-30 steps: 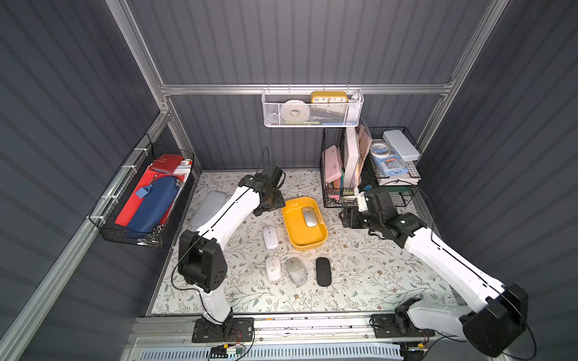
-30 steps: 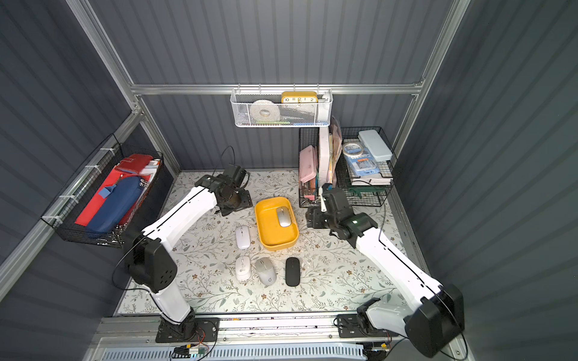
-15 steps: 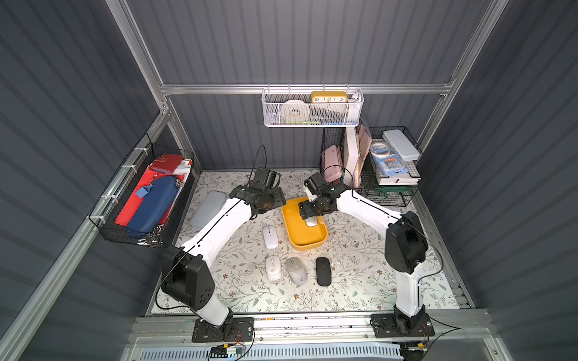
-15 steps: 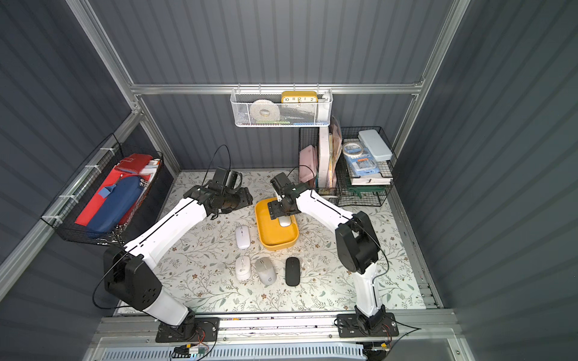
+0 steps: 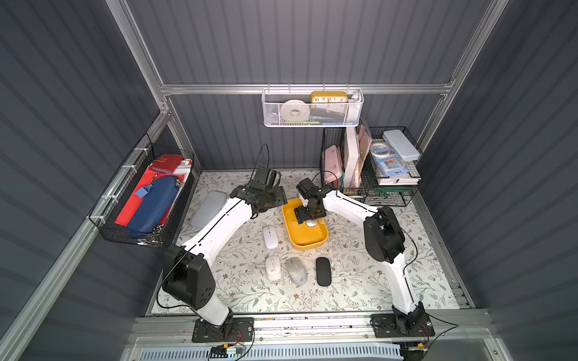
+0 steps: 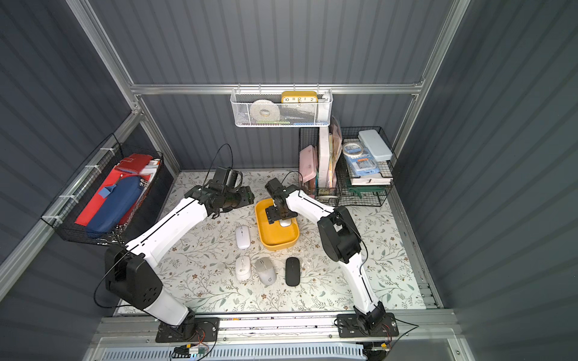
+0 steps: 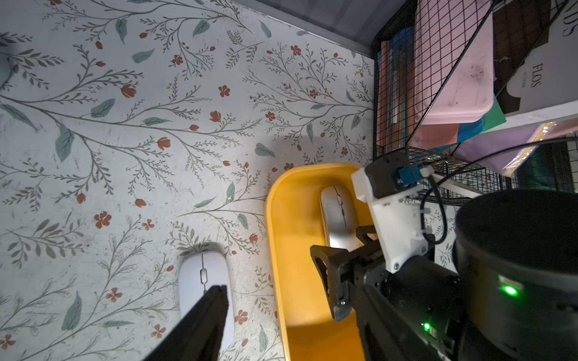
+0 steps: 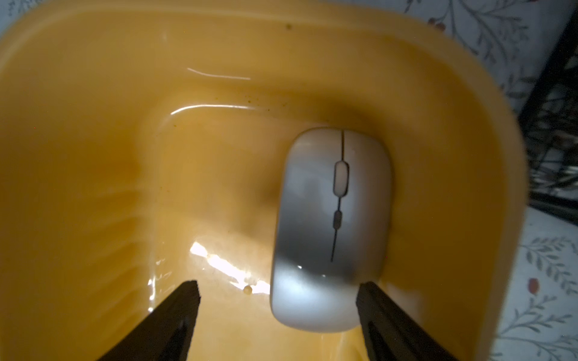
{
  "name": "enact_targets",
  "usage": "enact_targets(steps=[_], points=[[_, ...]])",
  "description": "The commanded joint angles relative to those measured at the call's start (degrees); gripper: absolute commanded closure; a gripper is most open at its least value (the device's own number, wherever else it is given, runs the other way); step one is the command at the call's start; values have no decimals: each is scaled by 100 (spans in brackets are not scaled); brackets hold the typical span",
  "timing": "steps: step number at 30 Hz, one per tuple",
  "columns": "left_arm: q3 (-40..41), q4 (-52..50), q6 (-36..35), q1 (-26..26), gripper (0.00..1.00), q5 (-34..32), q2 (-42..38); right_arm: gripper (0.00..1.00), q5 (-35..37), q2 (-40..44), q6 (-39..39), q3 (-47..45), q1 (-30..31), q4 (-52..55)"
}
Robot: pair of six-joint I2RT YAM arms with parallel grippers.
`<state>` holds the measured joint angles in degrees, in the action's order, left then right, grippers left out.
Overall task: Take out the mouse from the storage box
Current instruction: Pick up the mouse from the storage box.
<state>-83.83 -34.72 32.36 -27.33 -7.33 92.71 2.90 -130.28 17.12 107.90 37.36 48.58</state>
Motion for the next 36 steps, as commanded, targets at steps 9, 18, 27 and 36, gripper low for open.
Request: enact_targets(steps=[9,18,27,36], points=[[-108,121,-195,53,30,213,173,15,-336,-235,187,161,159,-239],[-90,141,-160,53,30,333,211,15,-1851,-68,546,-6,182,-739],[-64,219,-125,53,30,400,204,14,304,291,261,-10,369,-472],[-63,281,-124,56,30,509,213,12,1430,-441,370,645,549,284]])
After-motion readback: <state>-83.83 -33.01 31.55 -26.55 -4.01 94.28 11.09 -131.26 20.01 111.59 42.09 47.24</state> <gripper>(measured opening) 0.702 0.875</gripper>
